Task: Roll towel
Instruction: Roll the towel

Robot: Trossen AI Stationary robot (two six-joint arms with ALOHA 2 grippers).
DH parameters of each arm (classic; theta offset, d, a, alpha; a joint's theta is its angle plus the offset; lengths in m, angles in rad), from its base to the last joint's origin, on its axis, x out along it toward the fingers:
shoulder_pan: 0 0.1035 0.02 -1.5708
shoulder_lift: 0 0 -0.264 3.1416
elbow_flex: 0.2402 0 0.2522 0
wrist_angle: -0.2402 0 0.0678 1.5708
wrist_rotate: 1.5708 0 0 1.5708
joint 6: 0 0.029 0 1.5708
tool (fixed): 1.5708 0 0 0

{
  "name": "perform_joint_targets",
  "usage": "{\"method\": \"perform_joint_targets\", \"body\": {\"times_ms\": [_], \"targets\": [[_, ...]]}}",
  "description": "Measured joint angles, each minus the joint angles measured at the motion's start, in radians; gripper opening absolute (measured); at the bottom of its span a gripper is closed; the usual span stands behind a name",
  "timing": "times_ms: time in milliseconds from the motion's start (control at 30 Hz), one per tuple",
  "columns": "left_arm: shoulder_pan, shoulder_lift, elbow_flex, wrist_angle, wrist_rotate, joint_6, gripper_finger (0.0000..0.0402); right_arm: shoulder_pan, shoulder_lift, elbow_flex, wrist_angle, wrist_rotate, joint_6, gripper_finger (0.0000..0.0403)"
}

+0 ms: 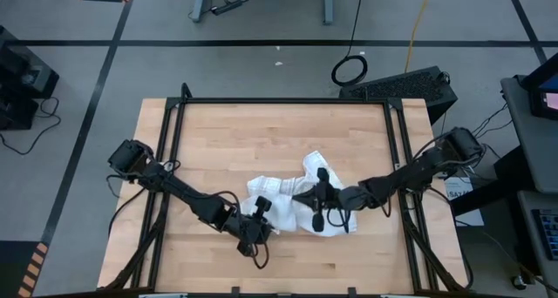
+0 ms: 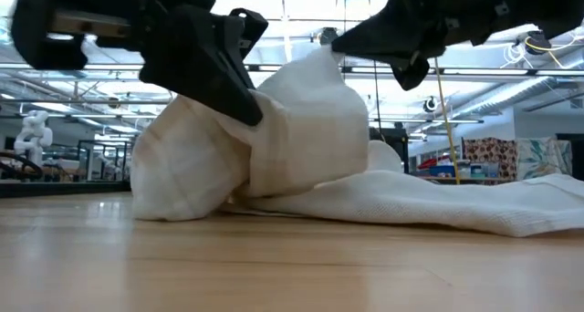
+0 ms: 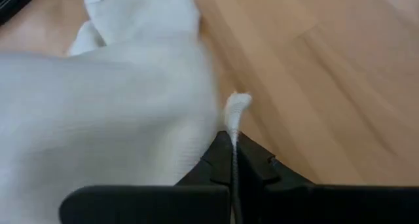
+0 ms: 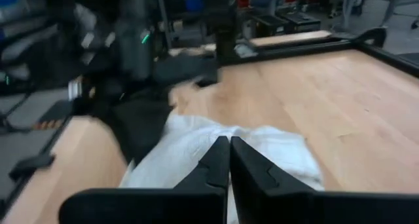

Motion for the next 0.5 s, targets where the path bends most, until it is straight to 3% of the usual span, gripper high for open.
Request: {"method": "perform_joint_targets", "body": {"times_ms": [100,333,400,500], "targets": [[0.001,-0.022,0.000,-0.003,0.014,-0.002,0.0004,0.014,0.042,0.016,0.003,-0.001,-0.033,0.0000],[-0.060,-0.141,0.000,-0.050,0.224,-0.087,0.0004,0.009,0.105,0.020,-0.050,0.105,-0.005,0.0000],[-0.082,-0.167,0.000,-0.086,0.224,-0.085,0.0004,0.001,0.107,0.020,-0.070,0.121,0.015,0.0000],[-0.097,-0.181,0.000,-0.106,0.109,-0.060,0.0004,-0.010,0.104,0.019,-0.049,0.129,0.033,0.0000]]}}
